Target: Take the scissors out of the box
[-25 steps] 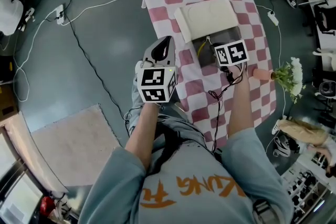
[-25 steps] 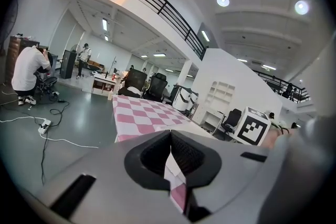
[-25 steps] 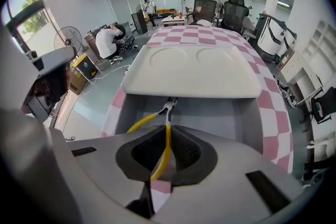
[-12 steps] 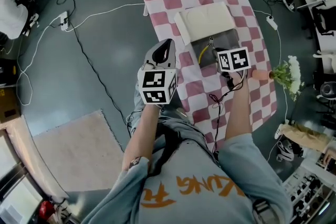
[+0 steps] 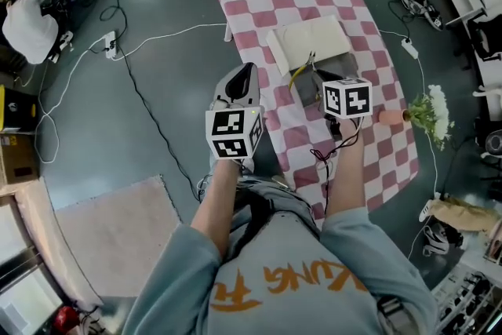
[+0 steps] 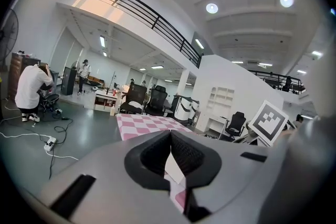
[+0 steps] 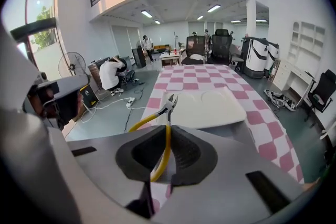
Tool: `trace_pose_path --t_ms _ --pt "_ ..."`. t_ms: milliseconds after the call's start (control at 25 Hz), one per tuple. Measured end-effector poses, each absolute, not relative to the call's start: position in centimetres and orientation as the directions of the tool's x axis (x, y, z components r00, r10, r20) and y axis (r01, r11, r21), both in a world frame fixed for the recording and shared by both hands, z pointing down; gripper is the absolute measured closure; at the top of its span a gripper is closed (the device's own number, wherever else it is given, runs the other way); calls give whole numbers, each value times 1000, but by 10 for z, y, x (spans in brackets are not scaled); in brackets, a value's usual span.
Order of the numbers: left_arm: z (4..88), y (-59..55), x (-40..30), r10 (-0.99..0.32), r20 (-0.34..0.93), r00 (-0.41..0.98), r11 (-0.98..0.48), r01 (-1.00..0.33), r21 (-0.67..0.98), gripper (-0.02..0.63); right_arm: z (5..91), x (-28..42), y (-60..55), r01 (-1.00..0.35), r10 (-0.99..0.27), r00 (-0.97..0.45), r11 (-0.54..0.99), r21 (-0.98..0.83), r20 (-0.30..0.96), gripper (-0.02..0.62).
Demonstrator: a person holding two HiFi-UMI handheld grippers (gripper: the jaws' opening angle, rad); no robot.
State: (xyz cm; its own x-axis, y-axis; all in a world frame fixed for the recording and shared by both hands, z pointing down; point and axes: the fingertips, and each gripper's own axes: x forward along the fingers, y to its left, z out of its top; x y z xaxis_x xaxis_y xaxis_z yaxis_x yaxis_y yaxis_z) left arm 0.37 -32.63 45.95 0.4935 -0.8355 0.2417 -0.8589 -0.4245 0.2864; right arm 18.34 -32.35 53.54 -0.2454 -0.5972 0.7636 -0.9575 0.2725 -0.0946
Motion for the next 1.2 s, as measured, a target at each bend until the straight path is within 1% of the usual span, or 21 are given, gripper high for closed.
trace_pose_path --t_ms 160,320,600,760,1040,1200 --pt "446 -319 -9 -852 223 474 -414 -870 268 586 517 160 -321 -950 -654 -292 284 -132 698 565" --pt "432 -314 -23 -869 203 452 -401 -882 247 586 488 135 -322 -936 -720 -343 315 -157 603 565" --pt "406 -311 -40 -895 154 419 -384 -898 215 586 439 97 -323 -907 -794 -408 409 -102 450 565" --pt "391 -307 -46 -904 126 409 -381 -903 199 586 411 83 -318 -898 -830 -417 439 -28 370 565" --pt "359 -308 -55 -922 60 384 -373 -917 140 586 364 81 -314 -913 -900 -402 407 0 168 565" --pt "339 -309 -60 -929 21 370 -367 -925 99 586 350 80 -312 -922 -918 -385 387 -1 98 565"
